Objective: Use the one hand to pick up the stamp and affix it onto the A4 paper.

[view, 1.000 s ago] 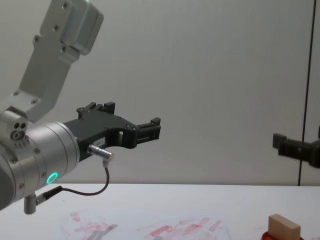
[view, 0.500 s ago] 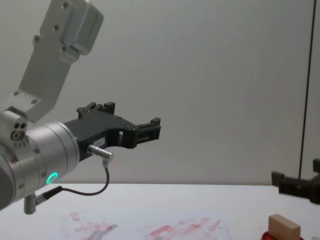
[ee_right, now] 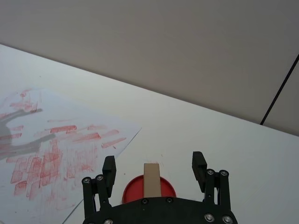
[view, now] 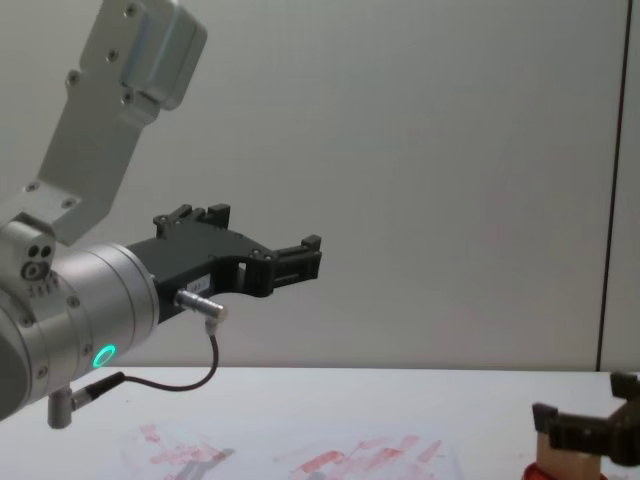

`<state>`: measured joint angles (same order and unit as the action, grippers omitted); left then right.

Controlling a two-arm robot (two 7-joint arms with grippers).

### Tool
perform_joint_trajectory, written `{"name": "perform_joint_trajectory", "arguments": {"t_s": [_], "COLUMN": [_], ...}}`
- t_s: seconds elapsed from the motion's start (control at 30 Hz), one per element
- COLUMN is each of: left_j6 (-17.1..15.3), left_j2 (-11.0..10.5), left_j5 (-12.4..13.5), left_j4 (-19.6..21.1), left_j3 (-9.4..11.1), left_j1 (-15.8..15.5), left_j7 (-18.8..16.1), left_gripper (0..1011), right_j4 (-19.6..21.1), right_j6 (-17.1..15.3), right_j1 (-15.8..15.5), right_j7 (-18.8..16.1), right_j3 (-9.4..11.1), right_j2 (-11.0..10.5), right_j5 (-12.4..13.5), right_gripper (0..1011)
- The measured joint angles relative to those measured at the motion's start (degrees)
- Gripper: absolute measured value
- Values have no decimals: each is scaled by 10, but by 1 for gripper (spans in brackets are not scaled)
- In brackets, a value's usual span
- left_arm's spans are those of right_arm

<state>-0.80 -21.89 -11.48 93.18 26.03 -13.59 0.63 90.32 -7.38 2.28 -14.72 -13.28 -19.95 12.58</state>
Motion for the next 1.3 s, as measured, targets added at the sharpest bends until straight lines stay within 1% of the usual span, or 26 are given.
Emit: {"name": "perform_joint_trajectory", "arguments": {"t_s": [0.43,0.47,0.57,0.63,0.7,0.73,0.77,0.8,0.9,0.93,1.0,1.03,1.13,1.17,1.23,1.27,1.3], "left_j6": [0,0,0,0,0,0,0,0,0,0,0,0,0,0,0,0,0], "left_j2": [0,0,0,0,0,0,0,0,0,0,0,0,0,0,0,0,0], "left_j5": [0,0,0,0,0,0,0,0,0,0,0,0,0,0,0,0,0], "left_j4": [0,0,0,0,0,0,0,0,0,0,0,0,0,0,0,0,0], "left_j3": [0,0,0,0,0,0,0,0,0,0,0,0,0,0,0,0,0], "left_j1": [0,0,0,0,0,0,0,0,0,0,0,0,0,0,0,0,0], "left_j7": [0,0,0,0,0,0,0,0,0,0,0,0,0,0,0,0,0], "left_gripper": [1002,1002,1002,1002,1002,1002,1003,1002,1002,1002,1003,1002,1003,1003,1003,1002,1002], "right_j4": [-23,-24,-27,-29,-32,-33,-35,-36,-38,-40,-42,-43,-45,-45,-47,-47,-47], "right_j6": [-22,-23,-26,-28,-32,-32,-33,-34,-35,-36,-36,-36,-36,-36,-36,-36,-36], "right_j1": [6,6,7,8,9,10,10,10,12,12,13,14,15,15,16,16,16], "right_j7": [-10,-10,-11,-12,-13,-13,-13,-13,-14,-14,-14,-14,-14,-14,-13,-13,-13], "right_j3": [-6,-6,-7,-7,-8,-8,-8,-8,-8,-9,-9,-9,-9,-9,-9,-9,-9], "right_j2": [6,6,7,7,8,9,9,9,10,10,11,11,12,12,13,13,13], "right_j5": [-8,-8,-9,-9,-10,-11,-11,-11,-11,-12,-12,-12,-12,-12,-12,-12,-13], "right_gripper": [998,986,909,893,808,791,735,735,656,597,560,503,444,376,335,276,258]}}
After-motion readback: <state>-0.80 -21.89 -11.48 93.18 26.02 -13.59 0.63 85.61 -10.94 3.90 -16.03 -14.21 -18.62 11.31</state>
